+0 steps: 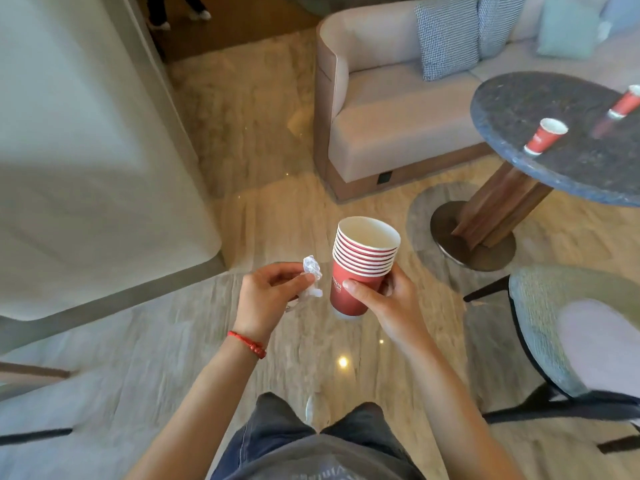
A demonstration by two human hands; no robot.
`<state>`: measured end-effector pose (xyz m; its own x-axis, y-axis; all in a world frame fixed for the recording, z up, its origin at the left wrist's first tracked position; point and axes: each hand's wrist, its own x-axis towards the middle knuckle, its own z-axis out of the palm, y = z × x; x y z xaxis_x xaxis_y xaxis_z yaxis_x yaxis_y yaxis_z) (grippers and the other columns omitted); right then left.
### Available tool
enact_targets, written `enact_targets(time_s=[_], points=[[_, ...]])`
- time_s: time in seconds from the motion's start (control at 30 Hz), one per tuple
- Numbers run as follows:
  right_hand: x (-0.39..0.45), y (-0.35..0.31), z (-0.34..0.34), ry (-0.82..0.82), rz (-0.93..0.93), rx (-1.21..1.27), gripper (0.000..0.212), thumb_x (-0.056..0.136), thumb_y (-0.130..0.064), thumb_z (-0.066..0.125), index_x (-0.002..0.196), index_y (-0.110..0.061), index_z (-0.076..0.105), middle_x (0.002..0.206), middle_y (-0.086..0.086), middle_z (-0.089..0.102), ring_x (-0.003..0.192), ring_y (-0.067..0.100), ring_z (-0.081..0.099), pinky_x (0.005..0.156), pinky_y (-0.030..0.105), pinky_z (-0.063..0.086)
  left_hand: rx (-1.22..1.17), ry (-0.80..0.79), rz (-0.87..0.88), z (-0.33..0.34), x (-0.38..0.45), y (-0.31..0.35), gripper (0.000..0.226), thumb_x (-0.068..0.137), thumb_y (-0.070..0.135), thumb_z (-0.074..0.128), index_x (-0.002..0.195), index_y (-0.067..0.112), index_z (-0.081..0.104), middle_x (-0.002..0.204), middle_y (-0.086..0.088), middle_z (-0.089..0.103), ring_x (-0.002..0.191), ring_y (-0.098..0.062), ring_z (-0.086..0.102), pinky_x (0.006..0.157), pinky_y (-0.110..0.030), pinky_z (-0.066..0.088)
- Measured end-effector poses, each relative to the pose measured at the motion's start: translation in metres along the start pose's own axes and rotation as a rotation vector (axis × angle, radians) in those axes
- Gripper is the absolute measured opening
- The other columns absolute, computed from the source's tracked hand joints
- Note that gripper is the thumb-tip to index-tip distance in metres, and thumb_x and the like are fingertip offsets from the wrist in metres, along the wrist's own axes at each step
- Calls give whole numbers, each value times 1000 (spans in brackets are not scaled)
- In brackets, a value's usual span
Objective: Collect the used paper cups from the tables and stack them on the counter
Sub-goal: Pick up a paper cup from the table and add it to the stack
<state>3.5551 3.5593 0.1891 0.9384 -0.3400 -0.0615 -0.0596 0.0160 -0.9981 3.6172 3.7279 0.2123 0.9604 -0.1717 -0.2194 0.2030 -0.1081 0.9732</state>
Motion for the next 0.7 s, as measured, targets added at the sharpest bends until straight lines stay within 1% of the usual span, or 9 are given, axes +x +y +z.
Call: enact_targets(time_s=[0.13,0.3,0.37,0.47,0.57,0.63,0.7], points=[[57,1,-7,39,-2,-3,46,64,-26,78,105,-31,59,99,-21,70,95,3,66,73,14,51,33,-22,16,14,58,13,12,76,10,73,74,22,71,62,13,70,56,2,61,54,-12,50],[122,2,-14,145,17,6,51,58,-39,80,104,-32,60,101,-19,70,96,5,66,73,15,52,48,-111,11,38,139,28,16,75,9,74,71,24,71,61,13,70,54,3,60,52,-12,49],[147,11,-18,200,26,14,50,57,-38,81,103,-34,61,100,-20,70,96,4,66,72,14,51,39,-161,8,52,174,28,18,74,8,75,69,25,71,60,11,70,53,2,59,51,-13,49],[183,13,-25,302,42,25,55,56,-33,86,104,-37,58,99,-26,68,95,-1,65,71,13,51,50,-258,1,74,225,36,16,73,9,76,69,23,72,60,8,70,52,0,58,48,-14,47],[215,6,-33,442,47,25,50,66,-23,82,104,-41,54,97,-28,67,94,-8,62,68,8,49,74,-378,8,97,273,51,13,73,8,76,71,21,74,62,7,70,52,0,57,47,-13,43],[231,4,-38,524,51,32,49,70,-21,80,106,-41,53,100,-26,65,94,-8,62,67,8,50,93,-449,11,112,301,58,14,72,8,76,72,22,74,64,7,70,53,1,58,47,-12,43],[243,3,-44,610,69,45,53,70,-23,79,112,-39,52,105,-23,63,97,-2,63,70,11,52,122,-511,9,126,325,63,15,71,11,77,70,26,74,67,7,71,55,0,59,49,-14,45]])
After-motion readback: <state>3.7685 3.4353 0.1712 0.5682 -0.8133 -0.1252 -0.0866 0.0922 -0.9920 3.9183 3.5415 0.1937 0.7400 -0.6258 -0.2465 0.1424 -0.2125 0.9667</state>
